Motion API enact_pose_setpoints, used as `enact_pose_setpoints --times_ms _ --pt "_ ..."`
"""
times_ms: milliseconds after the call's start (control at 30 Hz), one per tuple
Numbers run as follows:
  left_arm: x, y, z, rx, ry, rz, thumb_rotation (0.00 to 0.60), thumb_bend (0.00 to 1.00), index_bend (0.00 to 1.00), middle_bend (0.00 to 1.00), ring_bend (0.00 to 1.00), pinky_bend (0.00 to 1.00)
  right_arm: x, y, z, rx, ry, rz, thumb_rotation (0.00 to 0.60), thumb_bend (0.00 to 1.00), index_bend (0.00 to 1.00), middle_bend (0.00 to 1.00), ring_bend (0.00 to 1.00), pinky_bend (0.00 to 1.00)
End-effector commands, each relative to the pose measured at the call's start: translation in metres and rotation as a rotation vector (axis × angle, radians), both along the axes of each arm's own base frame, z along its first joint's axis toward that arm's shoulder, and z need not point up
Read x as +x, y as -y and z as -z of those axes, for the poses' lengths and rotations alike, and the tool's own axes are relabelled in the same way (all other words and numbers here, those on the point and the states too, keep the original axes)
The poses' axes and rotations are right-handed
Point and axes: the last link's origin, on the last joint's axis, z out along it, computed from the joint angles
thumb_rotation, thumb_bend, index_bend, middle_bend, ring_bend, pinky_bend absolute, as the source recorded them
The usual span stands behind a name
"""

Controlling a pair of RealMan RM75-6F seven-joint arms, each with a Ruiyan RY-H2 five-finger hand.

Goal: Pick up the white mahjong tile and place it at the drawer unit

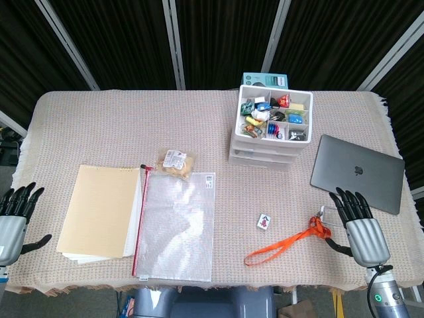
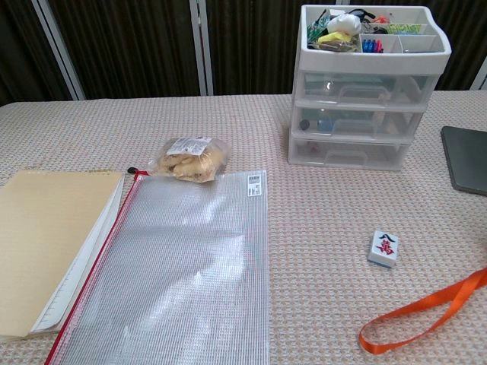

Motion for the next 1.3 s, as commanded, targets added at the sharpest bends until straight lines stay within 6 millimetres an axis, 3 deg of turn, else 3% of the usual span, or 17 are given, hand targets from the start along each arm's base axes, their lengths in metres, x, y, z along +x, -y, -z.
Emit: enact_pose_setpoints --times_ms 33,100,167,300,367,433,800,1033,1300 --pt "0.000 0.000 0.000 -0.001 0.002 0.000 0.600 0.16 0.06 0.00 0.00 0.00 0.004 0.002 0.000 0.003 0.027 0.001 0.600 0.06 0.05 0.08 0.07 0.09" --pt "0.000 0.000 0.000 -0.003 0.005 0.001 0.600 0.15 0.06 0.00 0.00 0.00 0.009 0.006 -0.001 -0.002 0.052 0.000 0.600 0.08 0.08 0.24 0.24 0.28" --pt "0.000 0.000 0.000 -0.003 0.008 0.001 0.600 0.15 0.06 0.00 0.00 0.00 0.018 0.012 -0.001 0.001 0.103 0.010 0.600 0.10 0.10 0.45 0.47 0.50" --pt "0.001 -0.001 0.000 -0.001 0.015 0.005 0.600 0.15 0.06 0.00 0.00 0.00 0.033 0.022 0.006 0.068 0.253 0.095 0.600 0.22 0.10 0.61 0.64 0.60" --pt "0.001 -0.001 -0.001 0.002 0.017 0.007 0.600 0.16 0.06 0.00 0.00 0.00 0.042 0.029 0.010 0.106 0.333 0.144 0.600 0.37 0.11 0.69 0.71 0.66" --pt "0.001 -0.001 -0.002 0.011 0.023 0.010 0.600 0.16 0.06 0.00 0.00 0.00 0.053 0.039 0.017 0.151 0.429 0.204 0.600 0.46 0.11 0.73 0.75 0.69" --pt "0.001 -0.003 -0.004 0.032 0.029 0.030 0.600 0.15 0.06 0.00 0.00 0.00 0.102 0.083 0.062 0.396 0.895 0.511 0.600 0.52 0.11 0.75 0.78 0.71" --pt "0.000 -0.003 -0.005 0.029 0.042 0.026 0.600 0.16 0.06 0.00 0.00 0.00 0.119 0.104 0.087 0.467 1.051 0.643 0.600 0.52 0.12 0.75 0.78 0.71" --pt "0.000 -0.005 -0.006 0.024 0.049 0.020 0.600 0.16 0.06 0.00 0.00 0.00 0.123 0.128 0.116 0.483 1.115 0.765 0.600 0.52 0.12 0.75 0.78 0.71"
